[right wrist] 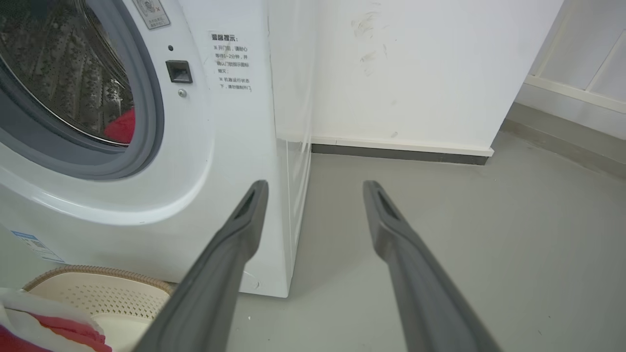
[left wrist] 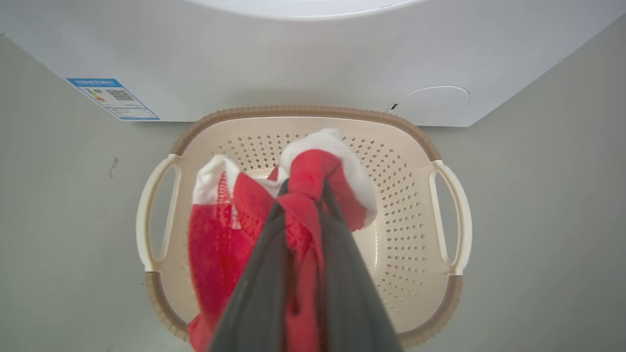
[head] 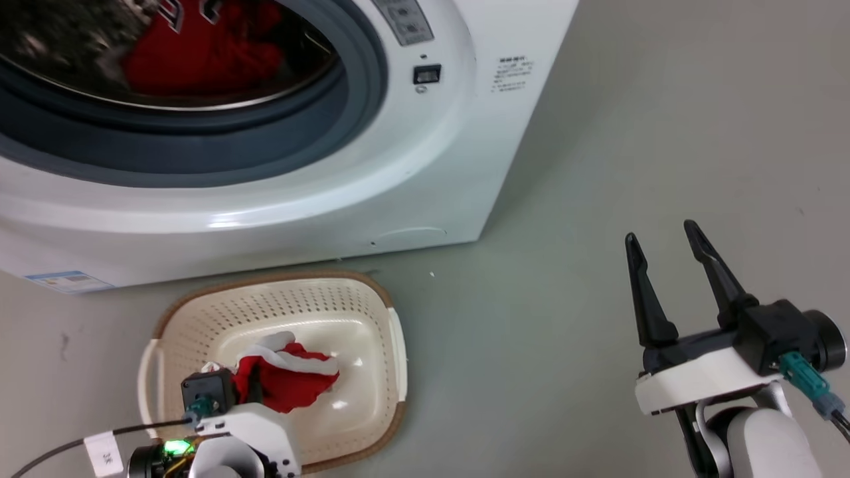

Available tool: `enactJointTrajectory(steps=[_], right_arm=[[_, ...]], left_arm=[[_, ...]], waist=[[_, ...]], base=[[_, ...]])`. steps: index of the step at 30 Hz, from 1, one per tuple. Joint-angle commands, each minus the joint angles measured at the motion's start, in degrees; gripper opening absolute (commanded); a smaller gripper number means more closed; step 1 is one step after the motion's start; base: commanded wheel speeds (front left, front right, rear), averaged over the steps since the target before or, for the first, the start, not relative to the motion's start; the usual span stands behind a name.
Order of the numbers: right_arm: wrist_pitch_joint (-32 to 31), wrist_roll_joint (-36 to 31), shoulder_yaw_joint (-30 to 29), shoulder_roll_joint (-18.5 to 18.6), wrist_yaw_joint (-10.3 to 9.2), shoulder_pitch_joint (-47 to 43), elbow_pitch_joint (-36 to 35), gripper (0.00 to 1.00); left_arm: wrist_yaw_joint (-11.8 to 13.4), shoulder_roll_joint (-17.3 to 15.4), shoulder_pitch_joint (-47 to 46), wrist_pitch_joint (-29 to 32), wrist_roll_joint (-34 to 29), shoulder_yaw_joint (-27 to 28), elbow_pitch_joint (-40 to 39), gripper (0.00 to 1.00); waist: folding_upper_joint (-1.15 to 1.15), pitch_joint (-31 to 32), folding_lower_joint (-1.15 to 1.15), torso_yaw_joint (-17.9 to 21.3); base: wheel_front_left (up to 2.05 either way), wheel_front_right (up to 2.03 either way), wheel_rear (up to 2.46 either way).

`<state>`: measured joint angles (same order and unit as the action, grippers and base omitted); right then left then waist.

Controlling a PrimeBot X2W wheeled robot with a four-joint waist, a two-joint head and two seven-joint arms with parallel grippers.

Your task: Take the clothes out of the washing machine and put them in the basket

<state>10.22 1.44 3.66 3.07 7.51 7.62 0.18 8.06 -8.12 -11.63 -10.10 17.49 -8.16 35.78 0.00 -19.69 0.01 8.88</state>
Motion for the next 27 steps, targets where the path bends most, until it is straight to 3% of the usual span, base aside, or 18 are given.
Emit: enactJointTrajectory(steps=[1, 14, 19, 27], right_arm=[[0.4, 0.3, 0.3, 0.2, -0.04, 1.3, 0.1, 1.00], [3.4, 2.9, 2.9, 0.6, -0.04, 8.0, 2.5, 1.00], [4.4, 3.7, 3.5, 0.9, -0.04, 10.1, 3.1, 1.00], [5.0, 4.0, 4.5, 1.0, -0.05, 11.6, 4.7, 1.00]], left_arm=[[-0.2, -0.2, -1.7, -0.4, 0.3, 0.2, 1.5, 0.00], [-1.1, -1.6, -17.4, -1.3, 1.2, 0.7, 24.5, 0.00], [-1.1, -1.5, -22.6, -1.9, 1.2, 0.2, 30.9, 0.00], [-1.0, -0.2, -25.6, 0.1, 2.0, -0.2, 36.1, 0.00]], waist=[[0.00, -4.0, -0.01, 3.1], [0.00, -16.5, -0.01, 8.8], [0.00, -20.7, -0.01, 10.1], [0.00, -21.9, -0.01, 10.4]], base=[[0.00, 0.00, 0.00], [0.00, 0.00, 0.00], [0.00, 0.00, 0.00], [0.00, 0.00, 0.00]])
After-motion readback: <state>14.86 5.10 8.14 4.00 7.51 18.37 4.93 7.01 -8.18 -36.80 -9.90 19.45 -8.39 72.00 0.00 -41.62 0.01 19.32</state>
